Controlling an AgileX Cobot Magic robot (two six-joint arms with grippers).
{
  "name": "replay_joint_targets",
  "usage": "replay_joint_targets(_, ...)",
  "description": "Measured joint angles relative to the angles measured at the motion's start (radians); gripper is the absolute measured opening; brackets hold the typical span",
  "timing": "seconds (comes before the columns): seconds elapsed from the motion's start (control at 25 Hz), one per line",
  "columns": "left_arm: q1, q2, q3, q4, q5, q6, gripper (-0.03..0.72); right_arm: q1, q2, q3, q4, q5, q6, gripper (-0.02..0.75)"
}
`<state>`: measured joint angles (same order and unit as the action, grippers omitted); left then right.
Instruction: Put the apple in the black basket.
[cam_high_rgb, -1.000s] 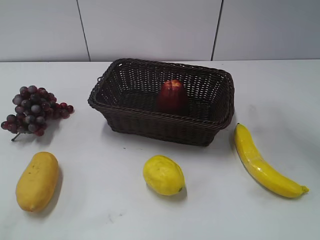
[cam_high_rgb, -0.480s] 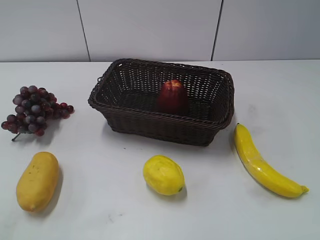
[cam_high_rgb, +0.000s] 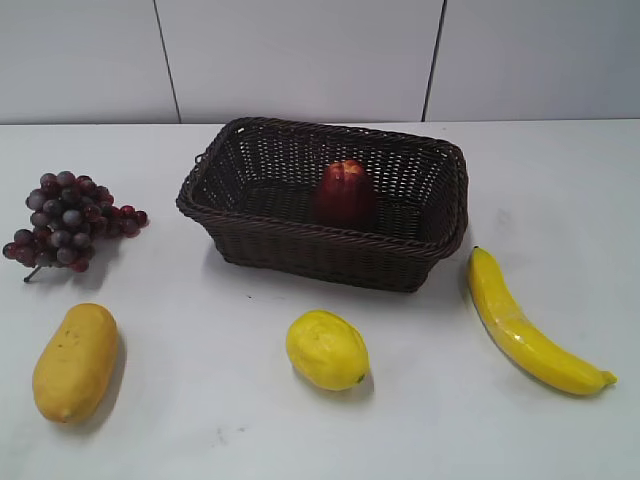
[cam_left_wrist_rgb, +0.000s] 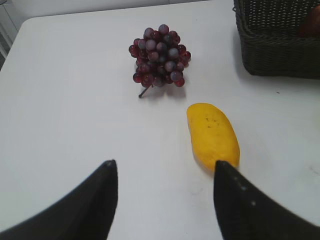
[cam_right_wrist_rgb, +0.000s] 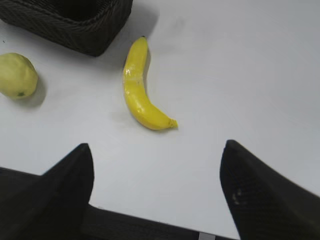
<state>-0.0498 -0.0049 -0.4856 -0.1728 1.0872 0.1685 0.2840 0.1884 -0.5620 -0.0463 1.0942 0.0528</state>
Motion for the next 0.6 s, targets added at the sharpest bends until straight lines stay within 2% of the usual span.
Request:
replay_joint_targets(0.16,0.0,0.0,0.0,0.0,0.0,0.0,0.453,0.0,-0.078,0.04,-0.015,-0.001,0.0,0.592)
replay_joint_targets(0.6,0.0,0.0,0.0,0.0,0.0,0.0,0.453,0.0,-0.078,0.067,-0.011,-0.051,-0.016,0.592)
